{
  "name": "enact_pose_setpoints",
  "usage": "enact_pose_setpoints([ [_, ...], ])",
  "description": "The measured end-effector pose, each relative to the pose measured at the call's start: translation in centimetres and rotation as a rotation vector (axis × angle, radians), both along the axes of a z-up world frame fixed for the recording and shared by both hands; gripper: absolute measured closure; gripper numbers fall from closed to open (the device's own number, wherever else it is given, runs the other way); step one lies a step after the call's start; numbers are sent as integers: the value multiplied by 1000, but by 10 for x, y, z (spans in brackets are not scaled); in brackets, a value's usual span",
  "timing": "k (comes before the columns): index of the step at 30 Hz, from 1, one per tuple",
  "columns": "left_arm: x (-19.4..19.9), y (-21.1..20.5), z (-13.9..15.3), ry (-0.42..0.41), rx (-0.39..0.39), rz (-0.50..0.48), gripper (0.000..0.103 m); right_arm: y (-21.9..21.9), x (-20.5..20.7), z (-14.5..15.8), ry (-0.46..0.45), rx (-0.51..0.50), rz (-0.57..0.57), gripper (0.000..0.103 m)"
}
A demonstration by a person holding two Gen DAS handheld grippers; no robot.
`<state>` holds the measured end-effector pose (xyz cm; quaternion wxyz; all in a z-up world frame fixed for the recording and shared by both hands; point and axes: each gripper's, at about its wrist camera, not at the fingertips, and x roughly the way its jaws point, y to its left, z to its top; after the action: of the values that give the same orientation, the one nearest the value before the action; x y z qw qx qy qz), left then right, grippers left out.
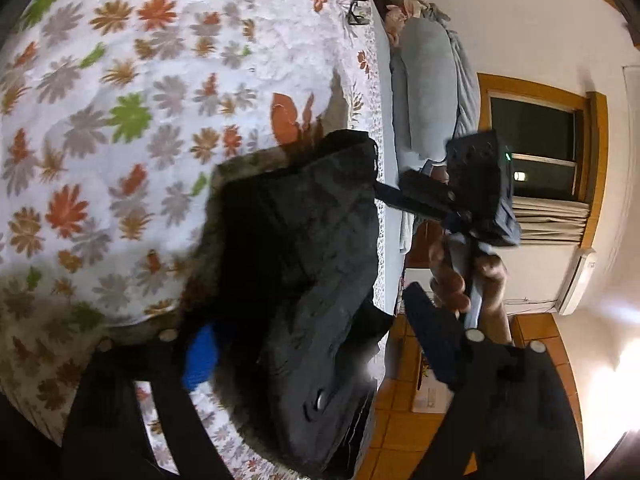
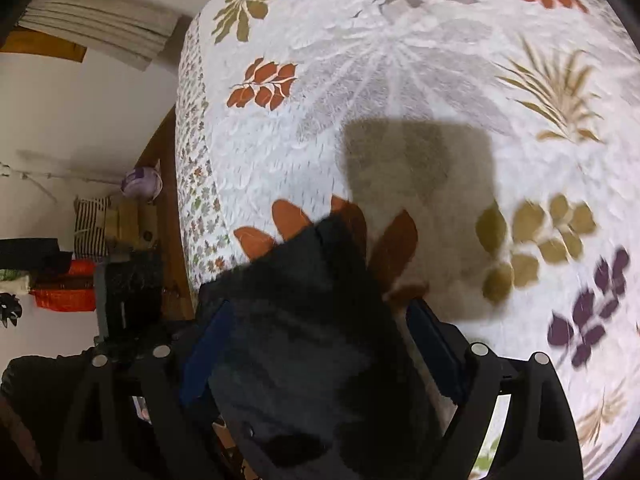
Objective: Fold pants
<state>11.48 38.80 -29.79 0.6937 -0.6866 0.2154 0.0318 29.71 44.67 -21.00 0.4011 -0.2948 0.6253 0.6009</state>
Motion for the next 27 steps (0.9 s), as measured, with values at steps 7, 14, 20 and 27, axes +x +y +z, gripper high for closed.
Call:
enact_pose_setpoints([
  [7, -9, -6, -6, 29, 6, 14, 36, 26, -16, -24, 32, -55, 106, 12],
  [14, -18, -2, -15, 78, -8, 25, 75, 24, -11, -22, 3, -60, 119, 64],
  [20, -21, -9, 7, 65, 87, 21, 81, 7, -14, 16, -63, -14, 107, 74],
  [27, -23, -24, 48, 60, 213, 19, 82, -21, -11, 66, -138, 36, 72, 75],
])
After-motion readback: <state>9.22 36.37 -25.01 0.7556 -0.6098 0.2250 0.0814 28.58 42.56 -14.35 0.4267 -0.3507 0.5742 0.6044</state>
